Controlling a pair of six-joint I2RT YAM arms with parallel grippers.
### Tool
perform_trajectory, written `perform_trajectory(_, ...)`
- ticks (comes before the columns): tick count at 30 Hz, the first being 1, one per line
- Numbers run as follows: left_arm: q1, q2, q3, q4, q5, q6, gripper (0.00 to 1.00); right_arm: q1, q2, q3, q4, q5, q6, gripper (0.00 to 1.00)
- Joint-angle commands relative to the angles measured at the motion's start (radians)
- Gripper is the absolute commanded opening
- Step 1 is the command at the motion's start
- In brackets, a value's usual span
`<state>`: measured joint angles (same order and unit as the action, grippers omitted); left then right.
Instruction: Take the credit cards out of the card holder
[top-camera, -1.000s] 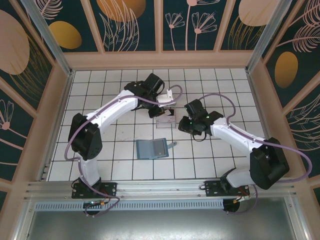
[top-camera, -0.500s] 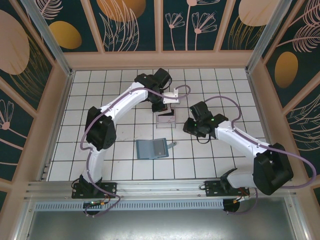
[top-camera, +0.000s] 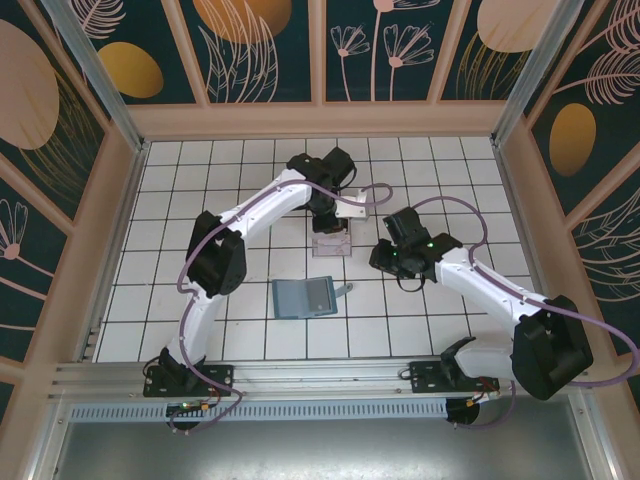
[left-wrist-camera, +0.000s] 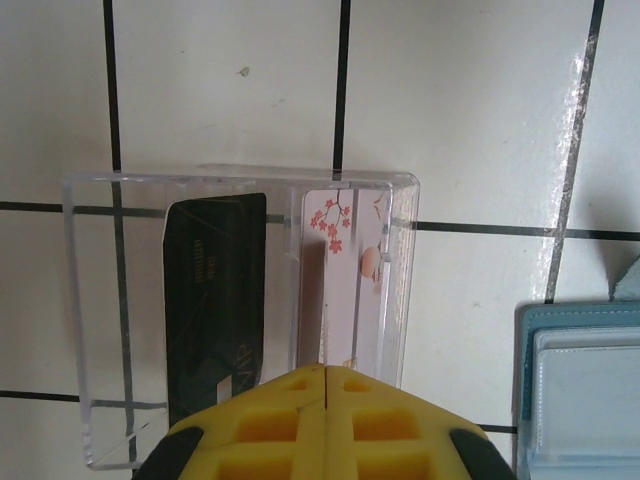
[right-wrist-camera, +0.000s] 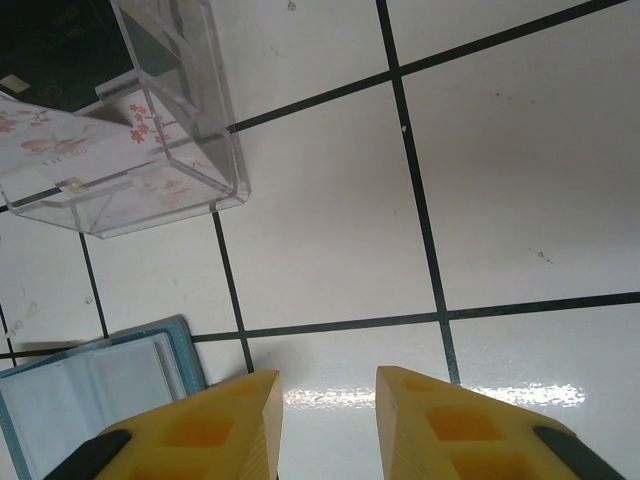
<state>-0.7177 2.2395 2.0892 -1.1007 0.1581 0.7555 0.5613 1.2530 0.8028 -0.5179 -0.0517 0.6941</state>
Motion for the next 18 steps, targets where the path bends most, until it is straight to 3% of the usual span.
perform_trajectory(1,0.001,0.023,0.024,-0.028,-0.047,-0.007,0.00,-0.008,-0.027,-0.014,-0.016,0.019,0.016,0.31)
perform_trajectory(18,0.000,0.012,0.054,-0.034,0.134,0.002,0.00,-0.009,-0.027,-0.022,-0.007,0.010,0.012,0.31)
